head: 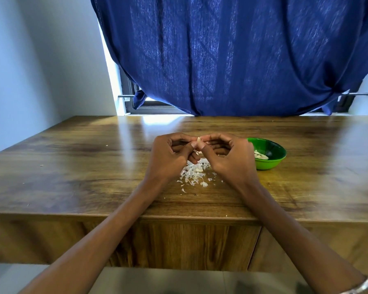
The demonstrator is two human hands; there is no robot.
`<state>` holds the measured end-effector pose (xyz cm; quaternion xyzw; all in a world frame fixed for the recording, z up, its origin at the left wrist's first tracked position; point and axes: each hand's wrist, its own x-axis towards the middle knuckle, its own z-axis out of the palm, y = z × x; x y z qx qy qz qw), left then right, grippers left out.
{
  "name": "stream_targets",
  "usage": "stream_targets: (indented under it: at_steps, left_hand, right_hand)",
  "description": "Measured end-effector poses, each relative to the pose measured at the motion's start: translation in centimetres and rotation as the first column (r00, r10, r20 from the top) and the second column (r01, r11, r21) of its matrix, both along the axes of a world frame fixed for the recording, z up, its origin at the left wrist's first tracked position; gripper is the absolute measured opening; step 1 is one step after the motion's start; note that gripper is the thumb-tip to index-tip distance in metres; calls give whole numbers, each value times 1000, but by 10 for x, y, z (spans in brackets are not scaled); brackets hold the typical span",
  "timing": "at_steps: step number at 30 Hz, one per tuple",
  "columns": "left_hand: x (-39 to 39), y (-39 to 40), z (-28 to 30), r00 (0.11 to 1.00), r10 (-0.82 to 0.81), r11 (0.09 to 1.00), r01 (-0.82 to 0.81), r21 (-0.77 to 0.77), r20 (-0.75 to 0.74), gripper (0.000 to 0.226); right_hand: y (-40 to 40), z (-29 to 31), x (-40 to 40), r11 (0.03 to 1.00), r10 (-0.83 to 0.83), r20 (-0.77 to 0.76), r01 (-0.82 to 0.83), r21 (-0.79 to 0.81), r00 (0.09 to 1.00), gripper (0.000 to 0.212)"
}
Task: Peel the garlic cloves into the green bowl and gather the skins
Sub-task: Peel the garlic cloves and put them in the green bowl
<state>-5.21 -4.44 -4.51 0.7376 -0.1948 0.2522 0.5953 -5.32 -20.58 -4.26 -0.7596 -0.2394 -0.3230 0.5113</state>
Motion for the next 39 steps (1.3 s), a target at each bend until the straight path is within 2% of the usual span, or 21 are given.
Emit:
stream_targets:
  at_steps: [7,11,14,19,25,30,35,39]
  left_hand:
    - [-1,0,0,1000,11,1000,-11,22,18,8]
    - [-3,-1,-2,992,83,988,-94,123,94,11]
    - [-4,-4,-3,991,89,984,-103,144,99,13]
    - [-2,-2,0,993,96,993,-100,57,71,7]
    - [1,-1,1,998,60,997,-61,-40,-19,10]
    - [0,1,2,998,58,997,-59,-58,-32,6]
    - [-1,1,3,997,63,997,-65,-32,-41,2]
    - [-2,1,3,998,56,998,-56,-22,-30,5]
  right_hand:
    - [-3,-1,2,999,-47,59,48,-19,997,12]
    - [-2,-1,2,996,-84,61,85,-23,995,4]
    - [-2,-2,4,996,-84,34,85,-40,996,3]
    - [0,-3,5,997,-53,-5,53,-50,999,9]
    - [1,-3,6,999,-40,-52,38,-36,998,9]
    - [0,-3,6,1000,-29,-68,28,-7,997,8]
    - [-2,-2,2,1000,13,-72,-14,-17,997,18]
    - [0,-1,1,1000,27,-40,-27,0,999,8]
